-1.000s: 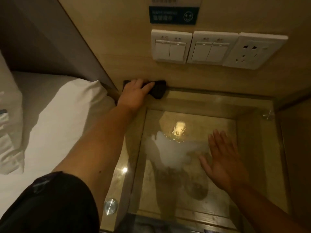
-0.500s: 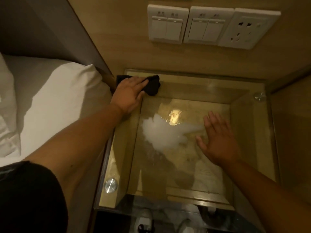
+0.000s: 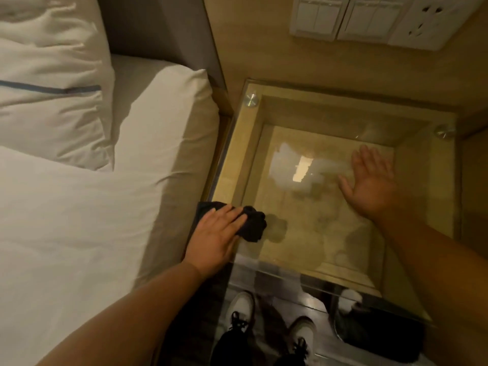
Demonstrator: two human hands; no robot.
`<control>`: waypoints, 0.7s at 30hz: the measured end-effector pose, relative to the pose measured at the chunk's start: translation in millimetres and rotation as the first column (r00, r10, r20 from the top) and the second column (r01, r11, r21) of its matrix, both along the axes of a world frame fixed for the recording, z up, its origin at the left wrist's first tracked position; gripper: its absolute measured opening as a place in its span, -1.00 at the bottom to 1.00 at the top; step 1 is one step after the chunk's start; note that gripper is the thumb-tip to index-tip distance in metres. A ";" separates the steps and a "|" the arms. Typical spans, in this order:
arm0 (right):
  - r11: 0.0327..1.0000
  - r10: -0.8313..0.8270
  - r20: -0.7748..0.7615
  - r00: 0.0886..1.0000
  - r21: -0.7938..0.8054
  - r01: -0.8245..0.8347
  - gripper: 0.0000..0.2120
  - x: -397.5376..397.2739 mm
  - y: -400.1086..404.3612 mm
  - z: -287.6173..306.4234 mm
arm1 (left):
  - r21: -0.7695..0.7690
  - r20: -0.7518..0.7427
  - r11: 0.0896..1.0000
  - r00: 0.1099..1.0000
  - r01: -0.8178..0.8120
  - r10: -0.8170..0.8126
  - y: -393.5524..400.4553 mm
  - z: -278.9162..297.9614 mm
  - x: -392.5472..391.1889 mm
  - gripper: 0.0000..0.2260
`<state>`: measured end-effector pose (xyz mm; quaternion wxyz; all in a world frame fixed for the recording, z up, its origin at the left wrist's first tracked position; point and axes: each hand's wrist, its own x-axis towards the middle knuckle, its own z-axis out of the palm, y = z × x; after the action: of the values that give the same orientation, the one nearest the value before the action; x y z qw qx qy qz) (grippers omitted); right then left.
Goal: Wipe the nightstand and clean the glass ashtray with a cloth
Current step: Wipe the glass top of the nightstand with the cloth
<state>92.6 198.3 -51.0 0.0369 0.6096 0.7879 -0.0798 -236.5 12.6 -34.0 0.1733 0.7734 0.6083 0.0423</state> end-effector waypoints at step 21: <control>1.000 -0.013 -0.019 1.000 -0.018 0.013 -0.22 -1.5 -2.0 0.1 | -0.502 0.267 0.783 0.795 -0.367 0.544 -56.7 51.2 24.1 -0.85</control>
<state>91.1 196.3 -50.9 0.0343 0.6135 0.7834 -0.0928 -212.4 -44.1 17.1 0.4413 0.5165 0.7260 0.1064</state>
